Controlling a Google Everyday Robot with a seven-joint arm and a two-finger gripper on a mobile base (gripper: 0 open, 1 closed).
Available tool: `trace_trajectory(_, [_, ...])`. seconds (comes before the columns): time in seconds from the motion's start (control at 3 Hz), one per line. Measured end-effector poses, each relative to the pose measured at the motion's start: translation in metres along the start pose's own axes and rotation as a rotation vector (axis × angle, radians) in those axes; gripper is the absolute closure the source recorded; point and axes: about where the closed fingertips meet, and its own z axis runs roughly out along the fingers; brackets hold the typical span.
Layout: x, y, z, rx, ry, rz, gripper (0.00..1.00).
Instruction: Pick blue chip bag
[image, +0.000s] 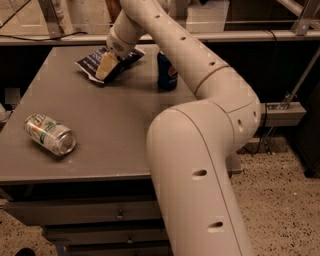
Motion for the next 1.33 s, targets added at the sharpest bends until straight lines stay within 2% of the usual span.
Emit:
trace_trajectory(0.33, [-0.002, -0.005, -0.003, 0.007, -0.009, -0.009, 0.64])
trace_trajectory(0.67, [-0.02, -0.014, -0.023, 0.041, -0.06, -0.033, 0.88])
trace_trajectory(1.0, [-0.045, -0.021, -0.058, 0.083, -0.137, -0.06, 1.0])
trace_trajectory(1.33, [-0.073, -0.014, -0.103, 0.1, -0.259, -0.077, 1.0])
